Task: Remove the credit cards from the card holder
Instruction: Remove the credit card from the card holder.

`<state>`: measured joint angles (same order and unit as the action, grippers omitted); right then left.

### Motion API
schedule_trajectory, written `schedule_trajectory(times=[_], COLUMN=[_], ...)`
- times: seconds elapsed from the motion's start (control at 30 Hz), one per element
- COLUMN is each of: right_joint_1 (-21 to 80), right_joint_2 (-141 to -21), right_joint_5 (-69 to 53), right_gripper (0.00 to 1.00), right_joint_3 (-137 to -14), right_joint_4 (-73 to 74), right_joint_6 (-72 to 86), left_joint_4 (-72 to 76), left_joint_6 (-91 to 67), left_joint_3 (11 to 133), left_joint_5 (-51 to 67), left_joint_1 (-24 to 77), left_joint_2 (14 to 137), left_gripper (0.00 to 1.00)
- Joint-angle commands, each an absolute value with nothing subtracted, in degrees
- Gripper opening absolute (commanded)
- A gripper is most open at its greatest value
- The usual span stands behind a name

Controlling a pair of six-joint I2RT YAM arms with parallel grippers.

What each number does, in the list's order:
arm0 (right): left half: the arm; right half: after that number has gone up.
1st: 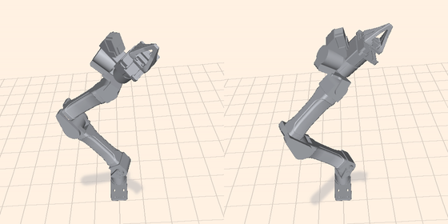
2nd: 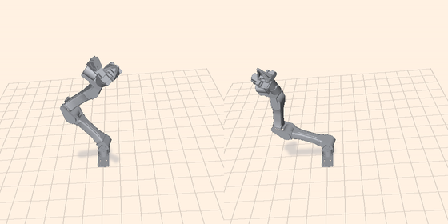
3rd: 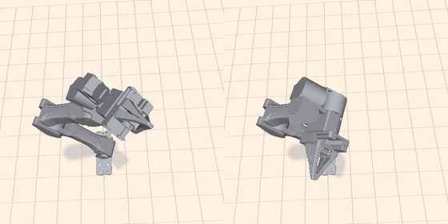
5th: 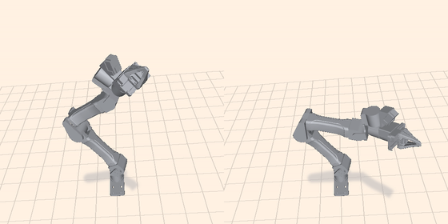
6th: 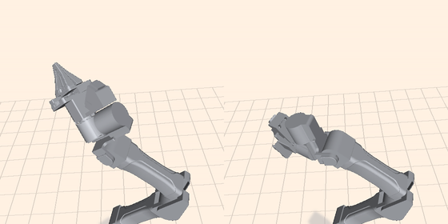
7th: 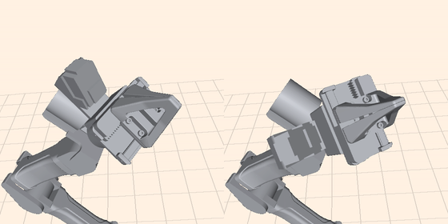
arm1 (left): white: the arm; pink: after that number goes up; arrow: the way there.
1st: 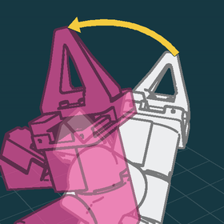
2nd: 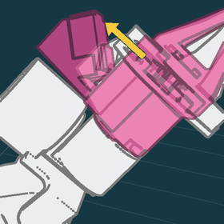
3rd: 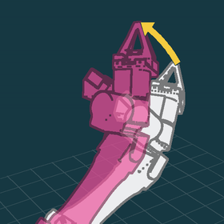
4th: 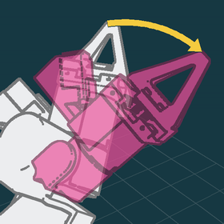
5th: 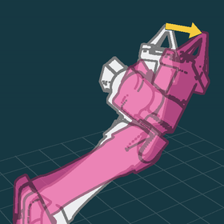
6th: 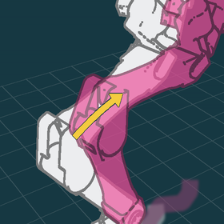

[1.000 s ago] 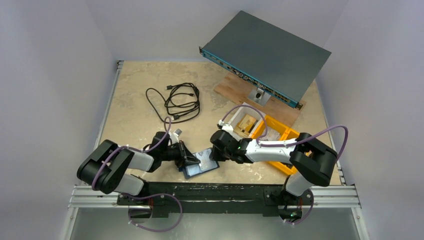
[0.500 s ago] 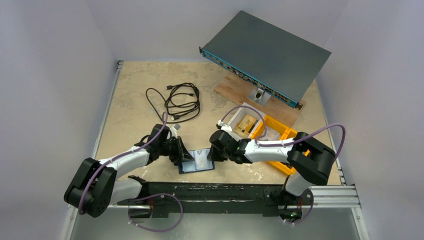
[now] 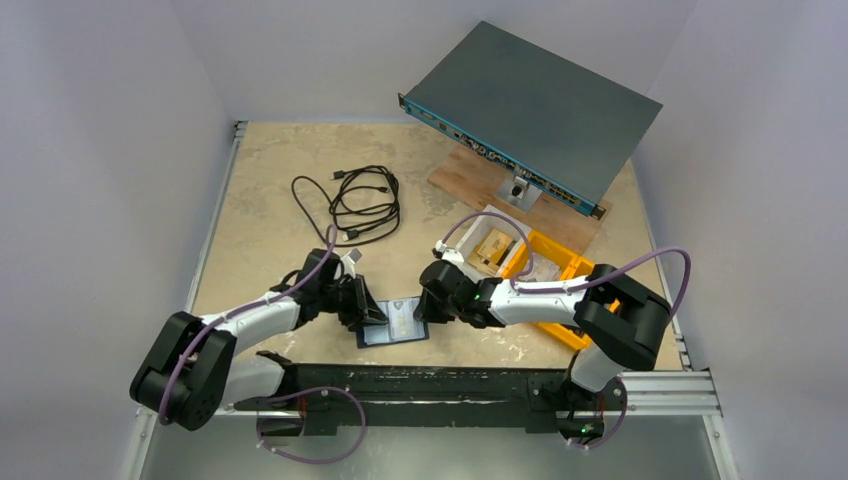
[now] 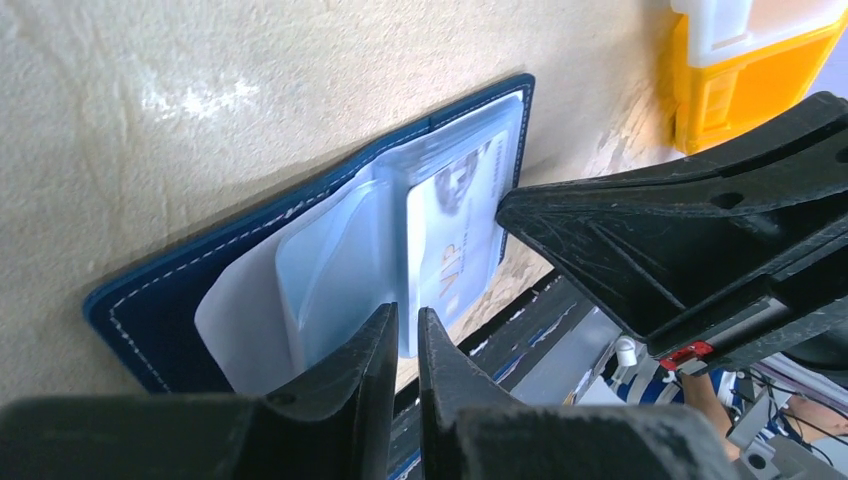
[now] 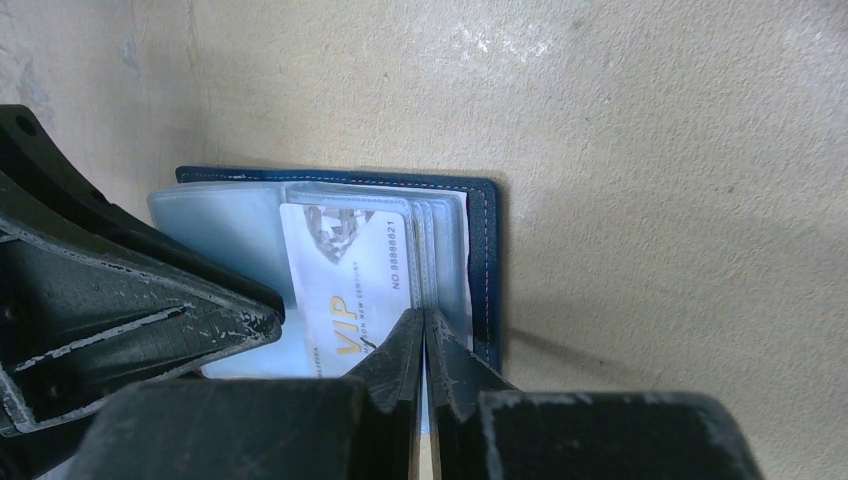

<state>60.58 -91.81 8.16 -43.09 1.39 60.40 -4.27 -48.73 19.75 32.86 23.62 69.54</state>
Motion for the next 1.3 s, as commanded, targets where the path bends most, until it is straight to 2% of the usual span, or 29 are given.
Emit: schedule_trajectory(times=[0.0, 0.7, 0.87, 1.0, 1.27], right_joint_1=[60.6, 60.6, 60.6, 60.6, 60.6], right_joint_2=[-95.5, -96.6, -96.7, -96.7, -95.6], right_joint_5=[9.3, 8.6, 8.6, 8.9, 9.5], right_gripper=[0.00, 0.00, 0.00, 0.00, 0.00], right_joint_3=[-39.9, -40.3, -40.2, -39.9, -39.0], right_joint_4=[12.4, 11.8, 11.8, 12.1, 12.6], right_joint_6=[58.2, 57.7, 57.7, 57.9, 58.4], left_joint_4=[2.0, 12.7, 13.2, 9.7, -10.1], left_joint_6=[-49.6, -52.8, -53.4, -52.7, -47.9], left_joint_3=[18.8, 16.4, 16.3, 17.1, 21.7], left_joint_5=[35.5, 38.5, 38.9, 38.1, 29.2], left_joint_1=[23.2, 23.3, 23.2, 23.2, 23.0], left_joint_2=[70.4, 78.0, 77.9, 76.2, 68.7], left_gripper=[0.13, 0.11, 0.00, 0.00, 0.00])
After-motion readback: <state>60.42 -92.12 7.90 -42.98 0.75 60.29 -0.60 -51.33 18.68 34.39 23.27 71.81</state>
